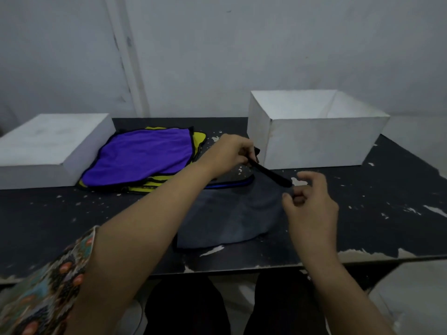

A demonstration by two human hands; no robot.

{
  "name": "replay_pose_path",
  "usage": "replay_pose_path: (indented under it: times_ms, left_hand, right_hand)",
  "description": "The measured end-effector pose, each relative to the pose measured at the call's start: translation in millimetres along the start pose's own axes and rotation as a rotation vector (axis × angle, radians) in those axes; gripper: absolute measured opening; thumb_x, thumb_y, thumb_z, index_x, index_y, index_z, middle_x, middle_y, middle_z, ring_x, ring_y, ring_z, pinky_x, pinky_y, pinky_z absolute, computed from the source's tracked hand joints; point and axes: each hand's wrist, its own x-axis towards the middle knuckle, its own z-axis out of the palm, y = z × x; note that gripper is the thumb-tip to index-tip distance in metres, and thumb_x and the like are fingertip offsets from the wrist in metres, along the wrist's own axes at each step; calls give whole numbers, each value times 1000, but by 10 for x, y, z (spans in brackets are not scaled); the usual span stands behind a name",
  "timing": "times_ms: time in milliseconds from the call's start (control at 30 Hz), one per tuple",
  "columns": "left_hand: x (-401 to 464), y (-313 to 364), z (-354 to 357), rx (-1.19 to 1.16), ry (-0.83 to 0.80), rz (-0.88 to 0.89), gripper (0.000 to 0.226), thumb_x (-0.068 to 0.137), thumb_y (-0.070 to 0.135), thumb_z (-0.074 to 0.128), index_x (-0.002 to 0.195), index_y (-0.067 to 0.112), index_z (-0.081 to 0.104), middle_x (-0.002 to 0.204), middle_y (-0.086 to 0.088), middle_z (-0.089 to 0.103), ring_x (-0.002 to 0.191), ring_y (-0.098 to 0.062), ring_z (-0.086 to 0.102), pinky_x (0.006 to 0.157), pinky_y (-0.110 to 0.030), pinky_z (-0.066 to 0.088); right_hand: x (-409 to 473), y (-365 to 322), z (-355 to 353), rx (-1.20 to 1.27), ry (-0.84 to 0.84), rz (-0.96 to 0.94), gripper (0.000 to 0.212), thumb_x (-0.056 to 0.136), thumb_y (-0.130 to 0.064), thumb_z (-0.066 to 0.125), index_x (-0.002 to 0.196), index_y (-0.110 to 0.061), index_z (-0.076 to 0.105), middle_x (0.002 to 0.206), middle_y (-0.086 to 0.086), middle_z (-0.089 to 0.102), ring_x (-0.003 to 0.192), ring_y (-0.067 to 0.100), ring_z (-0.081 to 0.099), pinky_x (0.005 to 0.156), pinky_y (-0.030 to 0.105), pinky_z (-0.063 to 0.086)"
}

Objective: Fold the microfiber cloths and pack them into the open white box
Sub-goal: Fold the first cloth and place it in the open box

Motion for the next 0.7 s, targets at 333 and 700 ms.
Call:
replay_pose_path:
  times_ms: [333, 700]
  left_hand:
    - [-626, -425, -463, 96, -29, -66, 14, 69, -1, 74, 75, 12, 73, 76, 7, 60, 67, 6, 54, 63, -1, 38]
    - [-1142, -678, -608, 392, -155, -134, 10, 76, 9, 71, 81, 17, 71, 93, 4, 55, 84, -13, 53, 70, -30, 44]
  right_hand:
    - [-314, -82, 493, -266, -203, -590, 13, 75, -6, 65, 83, -16, 66, 76, -1, 62, 75, 9, 52, 69, 22, 44]
    - [-500, -189, 983, -410, -485, -915, 9, 71, -20, 46, 66, -18, 53, 61, -3, 58, 55, 16, 55, 44, 30, 42]
